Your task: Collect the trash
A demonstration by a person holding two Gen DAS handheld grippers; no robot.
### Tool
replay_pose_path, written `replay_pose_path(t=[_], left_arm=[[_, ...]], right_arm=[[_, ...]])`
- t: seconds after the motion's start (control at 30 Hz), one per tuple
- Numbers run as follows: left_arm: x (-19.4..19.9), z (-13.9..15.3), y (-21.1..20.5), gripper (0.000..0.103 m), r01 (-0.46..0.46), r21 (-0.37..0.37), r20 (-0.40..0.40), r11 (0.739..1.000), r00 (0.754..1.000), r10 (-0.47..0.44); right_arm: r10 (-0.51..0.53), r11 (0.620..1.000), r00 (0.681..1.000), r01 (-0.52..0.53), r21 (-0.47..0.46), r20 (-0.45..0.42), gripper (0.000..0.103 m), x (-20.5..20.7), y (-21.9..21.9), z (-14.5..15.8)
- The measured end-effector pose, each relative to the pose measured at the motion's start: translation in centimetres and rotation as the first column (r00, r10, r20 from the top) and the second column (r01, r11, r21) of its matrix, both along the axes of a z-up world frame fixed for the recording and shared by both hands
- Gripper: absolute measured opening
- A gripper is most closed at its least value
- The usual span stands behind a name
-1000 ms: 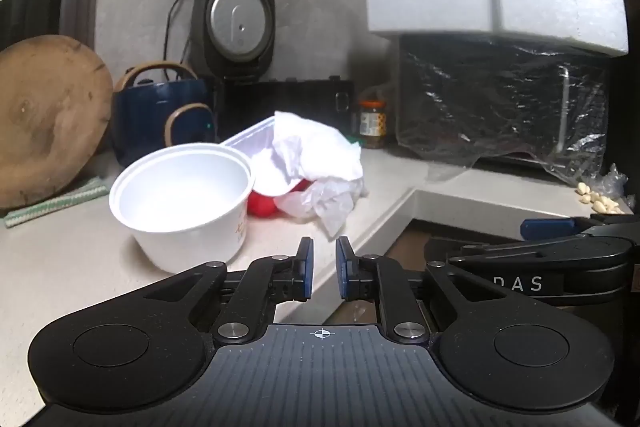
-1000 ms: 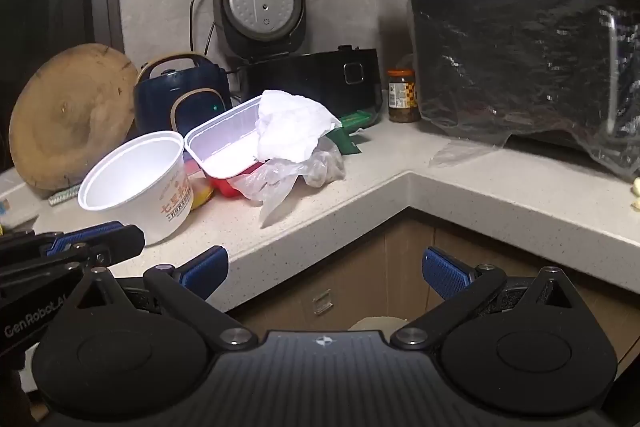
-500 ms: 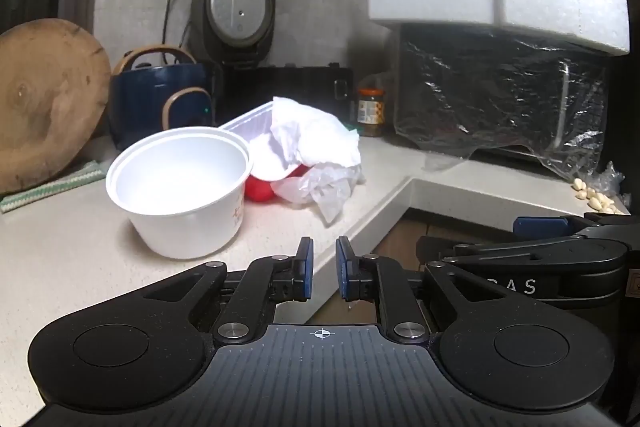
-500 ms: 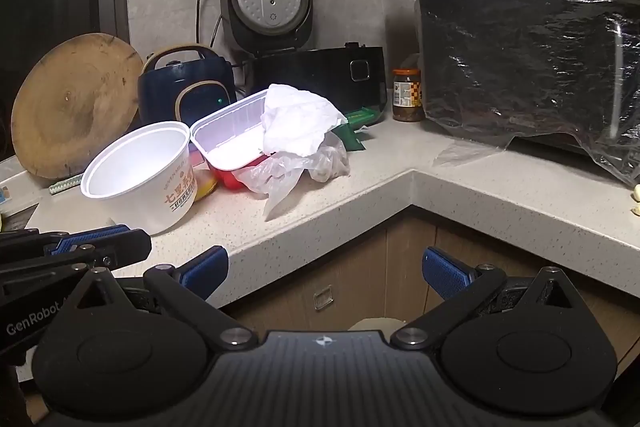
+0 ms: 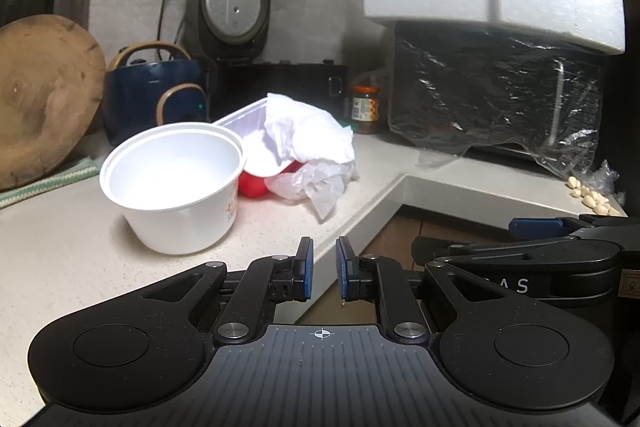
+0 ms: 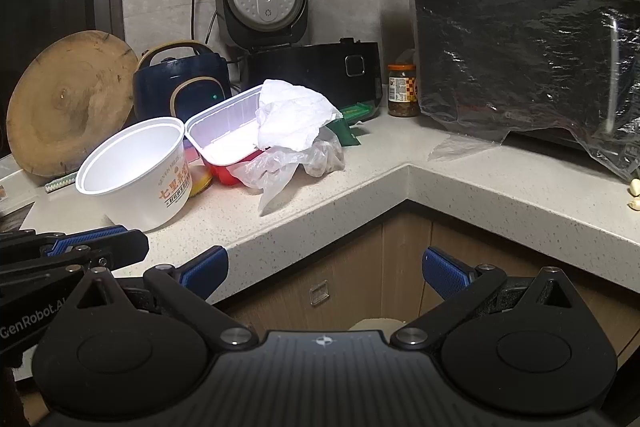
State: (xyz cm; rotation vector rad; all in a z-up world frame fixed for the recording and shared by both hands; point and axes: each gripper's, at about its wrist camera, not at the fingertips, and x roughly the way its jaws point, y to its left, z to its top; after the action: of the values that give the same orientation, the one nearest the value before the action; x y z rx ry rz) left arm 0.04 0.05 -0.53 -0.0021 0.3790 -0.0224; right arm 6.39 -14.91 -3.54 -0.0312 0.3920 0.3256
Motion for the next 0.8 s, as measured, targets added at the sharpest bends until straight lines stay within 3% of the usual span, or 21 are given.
replay_pose_path(t=[0.8], left_arm=[[0.57,-0.3,0.33,0.016,-0.014,-0.005,-0.017,1.0,1.0,0.014]], right_arm=[[-0.018,1.0,1.0,0.018,0.005,-0.005,0.103,-0.01,-0.28,-0.14]])
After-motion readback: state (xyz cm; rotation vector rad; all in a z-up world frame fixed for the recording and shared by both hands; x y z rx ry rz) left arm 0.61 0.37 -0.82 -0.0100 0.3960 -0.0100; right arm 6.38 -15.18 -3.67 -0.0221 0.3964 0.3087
